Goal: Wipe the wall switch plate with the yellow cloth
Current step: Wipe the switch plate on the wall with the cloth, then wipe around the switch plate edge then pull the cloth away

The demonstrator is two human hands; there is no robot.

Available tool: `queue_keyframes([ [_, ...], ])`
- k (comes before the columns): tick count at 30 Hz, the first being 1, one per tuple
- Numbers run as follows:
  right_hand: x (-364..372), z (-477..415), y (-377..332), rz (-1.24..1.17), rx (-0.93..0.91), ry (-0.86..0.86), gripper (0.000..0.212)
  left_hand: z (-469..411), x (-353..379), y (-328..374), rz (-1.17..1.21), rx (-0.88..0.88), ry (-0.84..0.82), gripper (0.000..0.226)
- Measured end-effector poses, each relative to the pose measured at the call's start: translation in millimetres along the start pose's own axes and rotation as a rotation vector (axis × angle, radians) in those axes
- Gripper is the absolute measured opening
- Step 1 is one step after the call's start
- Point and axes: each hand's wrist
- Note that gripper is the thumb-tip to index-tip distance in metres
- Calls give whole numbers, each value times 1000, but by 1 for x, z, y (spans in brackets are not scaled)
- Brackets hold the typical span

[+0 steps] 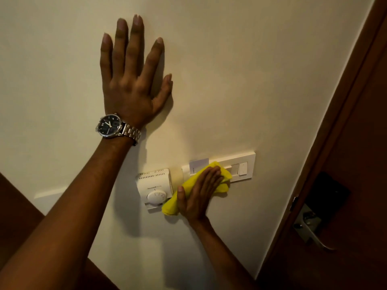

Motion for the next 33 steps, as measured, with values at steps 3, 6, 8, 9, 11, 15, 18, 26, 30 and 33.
queue_keyframes([
  [3,-25,-5,35,128,-339,-124,76,-1,-5,0,46,0,-46,61],
  [6,-43,-17,51,129,-429,-282,76,0,-22,8,254,-99,11,56],
  [8,-52,-23,55,139,-458,-329,72,26,-49,38,448,-320,110,53],
  [9,-55,-25,58,175,-495,-297,70,49,-67,62,522,-436,113,50],
  [11,-60,-32,64,268,-598,-158,72,113,-102,121,658,-669,-35,40],
  [15,-77,-48,62,337,-705,-1,54,233,-136,211,761,-1191,-639,35],
  [18,-84,-66,50,375,-779,16,30,264,-131,234,905,-1335,-855,38],
  [26,-86,-32,38,278,-1039,-479,29,287,-140,229,1119,-1278,-792,98],
  [30,-74,33,23,95,-362,-1083,34,342,-192,219,1091,-1263,-760,24],
  [33,-46,89,12,65,115,-1422,55,405,-251,203,1144,-1613,-844,4],
])
Point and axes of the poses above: each hand's wrist, its own z-axis away from the middle knuckle, its own x-axis out of the palm, y = z × x, and after that the axes turned 15 degrees about x, right-handed
